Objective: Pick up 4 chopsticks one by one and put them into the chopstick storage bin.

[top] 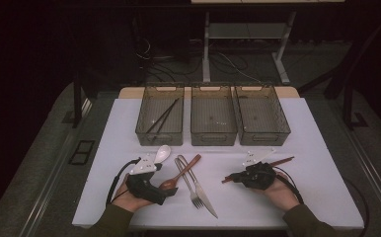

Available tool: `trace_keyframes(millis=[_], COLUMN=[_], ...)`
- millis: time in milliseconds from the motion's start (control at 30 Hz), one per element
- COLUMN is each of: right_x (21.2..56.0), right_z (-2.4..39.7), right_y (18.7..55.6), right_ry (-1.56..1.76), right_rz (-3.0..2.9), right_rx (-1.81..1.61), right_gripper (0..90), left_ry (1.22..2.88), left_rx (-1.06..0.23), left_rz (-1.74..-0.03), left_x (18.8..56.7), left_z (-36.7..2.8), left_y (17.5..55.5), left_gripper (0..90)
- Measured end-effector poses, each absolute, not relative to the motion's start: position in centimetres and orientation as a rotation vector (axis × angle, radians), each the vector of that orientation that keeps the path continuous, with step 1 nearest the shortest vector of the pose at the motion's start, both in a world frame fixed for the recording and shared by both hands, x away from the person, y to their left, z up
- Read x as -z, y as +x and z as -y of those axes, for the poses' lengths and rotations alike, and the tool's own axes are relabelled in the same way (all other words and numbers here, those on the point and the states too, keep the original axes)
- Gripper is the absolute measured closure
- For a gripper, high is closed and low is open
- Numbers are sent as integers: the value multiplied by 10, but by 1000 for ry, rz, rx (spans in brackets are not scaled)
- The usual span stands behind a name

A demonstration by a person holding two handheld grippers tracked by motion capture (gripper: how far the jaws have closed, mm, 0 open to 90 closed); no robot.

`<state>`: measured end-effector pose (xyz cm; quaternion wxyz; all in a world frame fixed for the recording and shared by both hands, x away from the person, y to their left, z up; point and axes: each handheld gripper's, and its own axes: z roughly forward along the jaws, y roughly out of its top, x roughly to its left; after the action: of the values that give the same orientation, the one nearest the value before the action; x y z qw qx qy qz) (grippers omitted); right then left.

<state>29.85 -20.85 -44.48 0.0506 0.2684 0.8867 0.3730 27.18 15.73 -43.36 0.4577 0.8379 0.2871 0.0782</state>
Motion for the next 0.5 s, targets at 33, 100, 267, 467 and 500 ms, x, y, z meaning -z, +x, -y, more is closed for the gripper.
trace_keyframes(millis=[33, 100, 267, 467, 500], right_x=[445, 445, 446, 446, 446], right_z=[208, 207, 206, 204, 204], right_y=[299, 301, 306, 310, 311], right_ry=[819, 819, 831, 829, 839], right_rz=[-2698, -2694, -2687, -2681, -2678], right_rx=[-1137, -1134, -1139, -1140, -1140], right_gripper=[899, 899, 899, 899, 899], left_ry=[2066, 2067, 2068, 2070, 2071], left_rx=[-194, -195, -195, -195, -194], left_rz=[-708, -707, -707, -706, -705], left_x=[434, 434, 434, 434, 434], left_z=[-157, -157, -157, -157, -157], left_y=[272, 272, 272, 272, 272], left_gripper=[0, 0, 0, 0, 0])
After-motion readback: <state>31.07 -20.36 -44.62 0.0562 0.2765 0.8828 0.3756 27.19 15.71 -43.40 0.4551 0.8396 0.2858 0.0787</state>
